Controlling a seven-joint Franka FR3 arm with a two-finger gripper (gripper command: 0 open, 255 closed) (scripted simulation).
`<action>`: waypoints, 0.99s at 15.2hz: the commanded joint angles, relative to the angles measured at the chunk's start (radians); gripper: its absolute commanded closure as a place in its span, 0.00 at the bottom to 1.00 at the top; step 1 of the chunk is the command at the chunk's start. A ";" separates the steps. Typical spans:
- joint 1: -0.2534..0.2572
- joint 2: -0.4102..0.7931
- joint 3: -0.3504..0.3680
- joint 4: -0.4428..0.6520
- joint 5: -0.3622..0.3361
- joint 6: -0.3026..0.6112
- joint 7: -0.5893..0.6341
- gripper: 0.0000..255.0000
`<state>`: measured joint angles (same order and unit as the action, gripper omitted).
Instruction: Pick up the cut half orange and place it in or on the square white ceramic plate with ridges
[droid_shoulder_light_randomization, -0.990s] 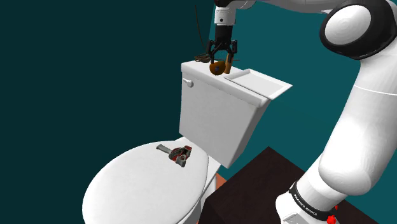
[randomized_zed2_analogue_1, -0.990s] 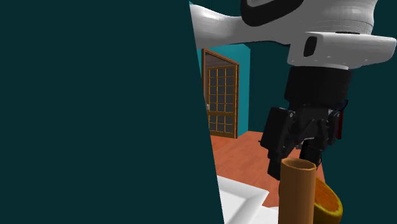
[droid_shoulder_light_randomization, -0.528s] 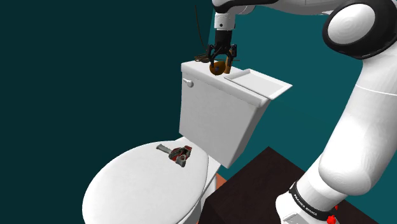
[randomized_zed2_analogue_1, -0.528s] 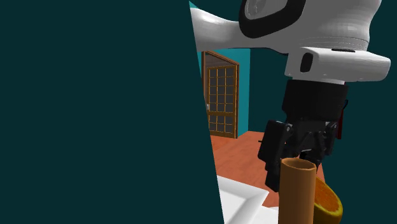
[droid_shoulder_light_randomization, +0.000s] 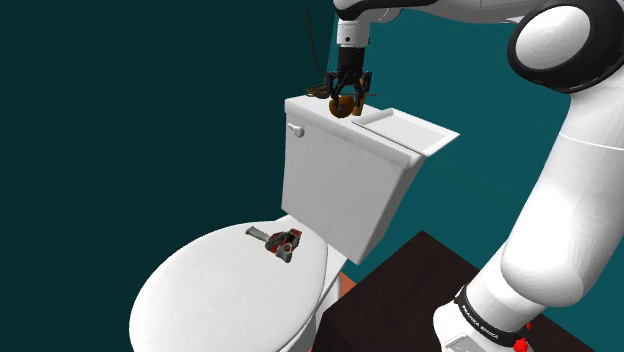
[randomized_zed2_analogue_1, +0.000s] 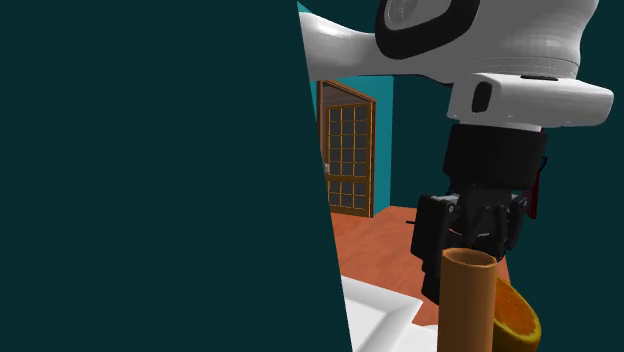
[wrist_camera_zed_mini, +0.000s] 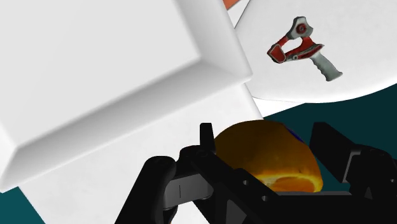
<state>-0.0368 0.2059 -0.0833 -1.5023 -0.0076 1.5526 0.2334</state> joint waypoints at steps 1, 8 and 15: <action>0.000 0.001 0.000 -0.001 0.000 0.001 0.000 1.00; -0.001 0.006 0.000 0.047 0.000 -0.042 -0.001 1.00; -0.003 0.030 -0.001 0.175 0.002 -0.146 -0.004 1.00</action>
<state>-0.0394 0.2335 -0.0845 -1.3468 -0.0059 1.4233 0.2295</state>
